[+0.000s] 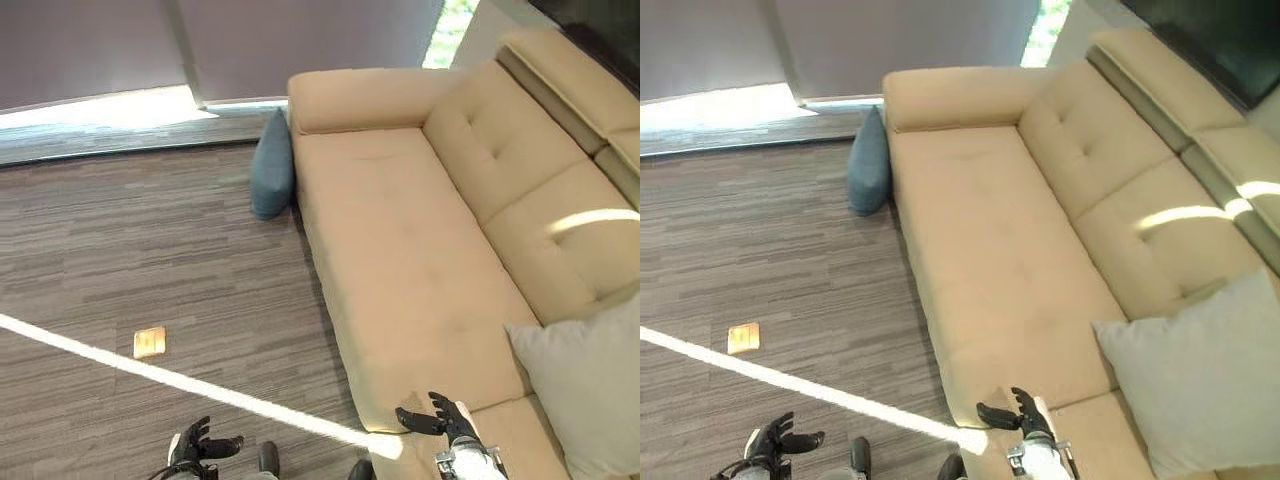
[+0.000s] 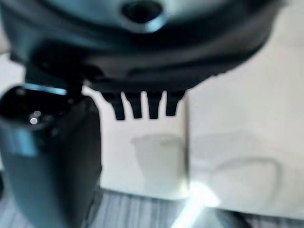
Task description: Pick up all the scattered cushions and arrange them neatly on the sofa.
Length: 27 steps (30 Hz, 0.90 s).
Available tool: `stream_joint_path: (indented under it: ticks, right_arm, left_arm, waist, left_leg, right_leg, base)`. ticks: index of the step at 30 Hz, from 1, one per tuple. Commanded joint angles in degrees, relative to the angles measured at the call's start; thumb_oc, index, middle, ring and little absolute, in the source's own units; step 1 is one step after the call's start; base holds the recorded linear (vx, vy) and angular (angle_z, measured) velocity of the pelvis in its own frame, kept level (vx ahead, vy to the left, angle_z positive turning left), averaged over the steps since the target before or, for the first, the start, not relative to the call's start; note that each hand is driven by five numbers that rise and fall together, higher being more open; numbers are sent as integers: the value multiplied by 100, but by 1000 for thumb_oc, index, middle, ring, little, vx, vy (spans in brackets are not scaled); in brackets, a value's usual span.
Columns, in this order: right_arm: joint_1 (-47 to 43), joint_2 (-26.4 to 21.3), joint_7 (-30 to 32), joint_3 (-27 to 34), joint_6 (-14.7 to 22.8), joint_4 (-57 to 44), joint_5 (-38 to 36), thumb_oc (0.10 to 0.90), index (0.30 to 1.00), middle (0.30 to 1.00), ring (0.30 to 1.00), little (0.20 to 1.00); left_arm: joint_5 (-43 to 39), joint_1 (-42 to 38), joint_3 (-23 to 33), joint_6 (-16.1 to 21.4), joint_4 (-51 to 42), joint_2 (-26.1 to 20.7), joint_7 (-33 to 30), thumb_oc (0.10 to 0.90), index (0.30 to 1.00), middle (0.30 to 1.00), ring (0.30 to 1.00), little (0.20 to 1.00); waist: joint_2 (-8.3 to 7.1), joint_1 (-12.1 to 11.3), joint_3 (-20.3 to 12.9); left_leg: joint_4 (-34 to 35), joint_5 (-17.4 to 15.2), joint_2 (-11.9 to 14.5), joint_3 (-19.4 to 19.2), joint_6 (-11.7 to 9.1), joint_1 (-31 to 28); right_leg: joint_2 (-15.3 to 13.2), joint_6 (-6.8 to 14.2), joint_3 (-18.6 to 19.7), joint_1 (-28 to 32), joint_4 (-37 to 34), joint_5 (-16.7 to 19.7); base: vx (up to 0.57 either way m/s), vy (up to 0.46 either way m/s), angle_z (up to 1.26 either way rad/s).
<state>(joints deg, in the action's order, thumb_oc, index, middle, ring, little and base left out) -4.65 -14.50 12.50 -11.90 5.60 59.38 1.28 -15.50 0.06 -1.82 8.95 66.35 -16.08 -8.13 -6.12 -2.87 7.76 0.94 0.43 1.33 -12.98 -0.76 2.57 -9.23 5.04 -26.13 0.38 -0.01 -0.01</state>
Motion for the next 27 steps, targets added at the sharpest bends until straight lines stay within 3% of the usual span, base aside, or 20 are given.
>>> stream_joint_path:
  ticks: [1,3,4,7,12,14,16,18,20,21,25,27]
  right_arm:
    - [33,-174,90,-46,97,-433,43,800,900,900,900,900]
    - [54,-213,84,-99,99,-517,34,800,900,900,900,900]
    - [54,-233,85,-119,120,-574,3,800,900,900,900,900]
    - [99,-258,62,-134,115,-572,-11,800,900,900,900,900]
    - [303,-289,30,-87,121,-512,10,800,900,900,900,900]
    - [339,-290,5,-57,139,-455,0,800,900,900,900,900]
    - [300,-321,20,-54,144,-465,-6,800,900,900,900,900]
    - [276,-343,40,-43,136,-464,-69,800,900,900,900,900]
    - [279,-346,39,-37,100,-416,-129,800,900,900,900,900]
    - [283,-348,57,-27,86,-386,-144,800,900,900,900,900]
    - [334,-300,96,-16,73,-359,-116,800,900,900,900,900]
    - [386,-213,70,14,64,-273,-60,800,900,900,900,900]
  left_arm:
    - [52,24,182,182,-12,-272,-81,800,900,900,900,900]
    - [28,1,149,201,-71,-333,-87,800,900,900,900,900]
    - [41,-22,125,215,-19,-338,-103,800,900,900,900,900]
    - [83,-109,91,201,50,-338,-106,800,900,900,900,900]
    - [244,-108,1,198,109,-274,-62,800,900,900,900,900]
    - [213,-32,26,189,88,-215,-48,800,900,900,900,900]
    - [172,-15,12,174,20,-175,-64,800,900,900,900,900]
    - [133,-25,-13,149,-21,-167,-68,800,900,900,900,900]
    - [94,-12,-28,137,-36,-173,-55,800,900,900,900,900]
    - [123,-6,-51,116,-23,-194,-54,800,900,900,900,900]
    - [158,30,-26,91,61,-319,-50,800,900,900,900,900]
    - [197,61,-34,81,128,-309,-32,800,900,900,900,900]
  waist:
    - [-132,51,16]
    - [-63,221,54]
    - [-56,295,83]
    - [-83,449,149]
    - [-191,568,142]
    - [-210,576,54]
    - [-270,544,110]
    - [-338,509,145]
    - [-388,464,110]
    - [-412,439,73]
    - [-393,306,-39]
    - [-399,323,-110]
  left_leg:
    - [-211,-415,-132,620,50,275]
    - [-167,-435,-231,956,95,121]
    - [-130,-451,-310,1157,112,46]
    - [-121,-505,-481,1513,96,-94]
    - [-565,-883,-698,1814,1,-214]
    - [-840,-1028,-677,1716,-97,-224]
    - [-1699,-835,-646,1582,-285,162]
    - [-2187,-801,-469,1177,-322,522]
    - [-2112,-977,-231,830,-212,777]
    - [-1913,-916,-130,765,-187,881]
    - [-850,-132,278,932,-333,1200]
    - [-730,-126,149,1043,-301,1071]
  right_leg:
    - [-80,136,793,-468,1259,-446]
    - [417,143,1726,-844,1288,-511]
    - [569,134,2014,-1037,1104,-420]
    - [809,200,2317,-1264,884,-230]
    - [779,120,2243,-975,641,-246]
    - [766,66,2152,-742,506,-273]
    - [701,32,2108,-583,437,-254]
    - [628,-40,2049,-430,377,-334]
    - [554,-44,1924,-296,295,-423]
    - [546,-31,1889,-234,242,-459]
    - [653,-16,1932,-5,196,-733]
    - [593,48,1956,32,353,-769]
  base:
    - [139,255,35]
    - [238,177,128]
    - [297,110,131]
    - [199,21,82]
    - [206,-67,98]
    - [172,-73,82]
    - [68,-41,41]
    - [84,-33,36]
    - [150,-3,38]
    - [221,39,37]
    - [278,143,31]
    - [322,291,-19]
